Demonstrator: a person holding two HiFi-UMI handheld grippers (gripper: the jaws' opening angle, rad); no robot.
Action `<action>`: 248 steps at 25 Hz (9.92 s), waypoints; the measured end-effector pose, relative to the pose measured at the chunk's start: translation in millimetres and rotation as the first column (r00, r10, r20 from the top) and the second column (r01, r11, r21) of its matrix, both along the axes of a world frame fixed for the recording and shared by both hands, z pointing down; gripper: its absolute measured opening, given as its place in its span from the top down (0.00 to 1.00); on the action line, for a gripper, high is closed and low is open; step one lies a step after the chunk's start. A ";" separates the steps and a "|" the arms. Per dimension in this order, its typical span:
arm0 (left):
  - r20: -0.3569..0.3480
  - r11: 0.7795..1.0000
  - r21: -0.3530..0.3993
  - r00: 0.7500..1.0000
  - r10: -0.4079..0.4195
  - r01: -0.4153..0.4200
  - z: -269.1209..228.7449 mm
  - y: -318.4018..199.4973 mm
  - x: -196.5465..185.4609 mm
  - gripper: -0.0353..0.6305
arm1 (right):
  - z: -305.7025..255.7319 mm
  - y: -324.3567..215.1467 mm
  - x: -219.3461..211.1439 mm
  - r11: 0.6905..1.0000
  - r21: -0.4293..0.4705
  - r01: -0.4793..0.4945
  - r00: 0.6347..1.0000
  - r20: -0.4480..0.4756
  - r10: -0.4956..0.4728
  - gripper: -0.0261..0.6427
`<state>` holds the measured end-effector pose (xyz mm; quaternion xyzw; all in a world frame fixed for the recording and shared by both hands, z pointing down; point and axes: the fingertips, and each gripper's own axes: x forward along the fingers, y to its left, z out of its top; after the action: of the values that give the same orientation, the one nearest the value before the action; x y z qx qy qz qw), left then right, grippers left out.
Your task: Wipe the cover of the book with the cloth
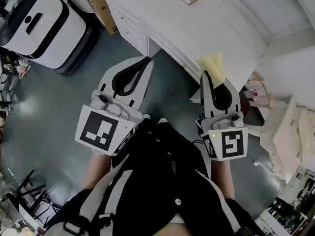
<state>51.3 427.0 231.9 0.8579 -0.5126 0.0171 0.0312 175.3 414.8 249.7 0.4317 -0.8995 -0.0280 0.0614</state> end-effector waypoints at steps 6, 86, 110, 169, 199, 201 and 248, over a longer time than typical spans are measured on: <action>0.003 1.000 0.002 1.000 -0.006 0.006 0.0 1.3 -6.0 0.95 | -0.7 0.9 -6.0 1.000 0.004 0.010 1.000 -0.004 -0.010 0.91; -0.009 0.999 0.036 1.000 -0.012 0.013 -20.4 -281.7 -97.2 0.95 | -16.6 -299.0 -106.4 0.999 0.015 0.048 0.997 0.064 -0.049 0.91; 0.038 0.984 -0.025 0.983 0.178 -0.177 -11.6 -372.1 -53.8 0.95 | -2.7 -346.8 -47.2 0.981 -0.031 -0.194 0.978 0.069 0.195 0.91; -0.119 0.591 -0.755 0.945 0.305 -0.286 289.5 -624.9 -32.4 0.63 | 109.3 -519.8 -43.6 0.829 -0.250 -0.501 0.865 -0.122 0.486 0.91; -0.069 0.622 -0.743 0.953 0.294 -0.245 286.0 -623.7 -28.5 0.68 | 241.1 -690.3 57.1 0.806 -0.248 -0.537 0.735 -0.607 0.303 0.91; -0.070 0.622 -0.743 0.953 0.294 -0.247 286.2 -623.7 -28.6 0.68 | 249.7 -690.2 54.3 0.804 -0.265 -0.532 0.734 -0.618 0.282 0.91; -0.086 0.612 -0.747 0.950 0.299 -0.260 286.6 -623.6 -29.7 0.69 | 240.7 -505.5 -51.2 0.861 -0.463 -0.209 0.813 -0.572 -0.111 0.91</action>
<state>21.5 -196.6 518.5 0.8364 -0.3203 0.2518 0.3668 124.1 -90.7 490.4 0.3946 -0.8004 0.0800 0.4441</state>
